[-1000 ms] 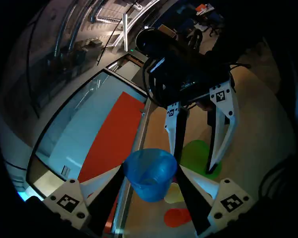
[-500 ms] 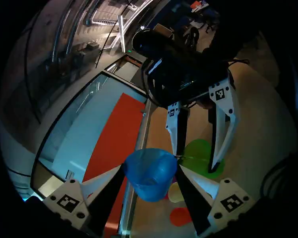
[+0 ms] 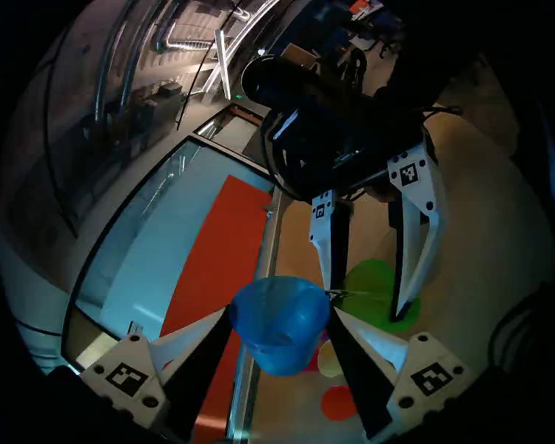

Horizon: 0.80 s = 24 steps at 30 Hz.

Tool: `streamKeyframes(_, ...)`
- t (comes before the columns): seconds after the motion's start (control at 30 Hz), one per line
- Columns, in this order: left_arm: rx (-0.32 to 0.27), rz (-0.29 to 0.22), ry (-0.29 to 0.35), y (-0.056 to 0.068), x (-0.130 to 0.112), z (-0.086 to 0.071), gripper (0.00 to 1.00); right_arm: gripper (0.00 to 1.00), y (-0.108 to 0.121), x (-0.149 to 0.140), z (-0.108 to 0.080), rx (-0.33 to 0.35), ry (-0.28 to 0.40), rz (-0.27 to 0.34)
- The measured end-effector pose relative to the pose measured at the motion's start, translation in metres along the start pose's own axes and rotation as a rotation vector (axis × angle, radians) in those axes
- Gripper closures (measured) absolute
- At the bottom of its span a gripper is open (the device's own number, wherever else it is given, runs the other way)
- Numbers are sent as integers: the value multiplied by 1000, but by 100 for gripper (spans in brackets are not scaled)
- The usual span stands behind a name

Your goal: Pour water

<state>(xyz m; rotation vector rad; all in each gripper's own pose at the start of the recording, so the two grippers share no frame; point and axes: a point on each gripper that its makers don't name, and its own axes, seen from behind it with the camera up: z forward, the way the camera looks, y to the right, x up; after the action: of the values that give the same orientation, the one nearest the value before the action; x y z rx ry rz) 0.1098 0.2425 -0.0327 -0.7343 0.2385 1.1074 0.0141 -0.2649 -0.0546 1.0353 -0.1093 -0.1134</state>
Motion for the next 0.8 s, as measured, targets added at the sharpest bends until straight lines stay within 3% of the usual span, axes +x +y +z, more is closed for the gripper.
streamKeyframes(0.8, 9, 20, 5, -6, 5, -1, 12, 5, 1, 1, -2, -6, 2, -8)
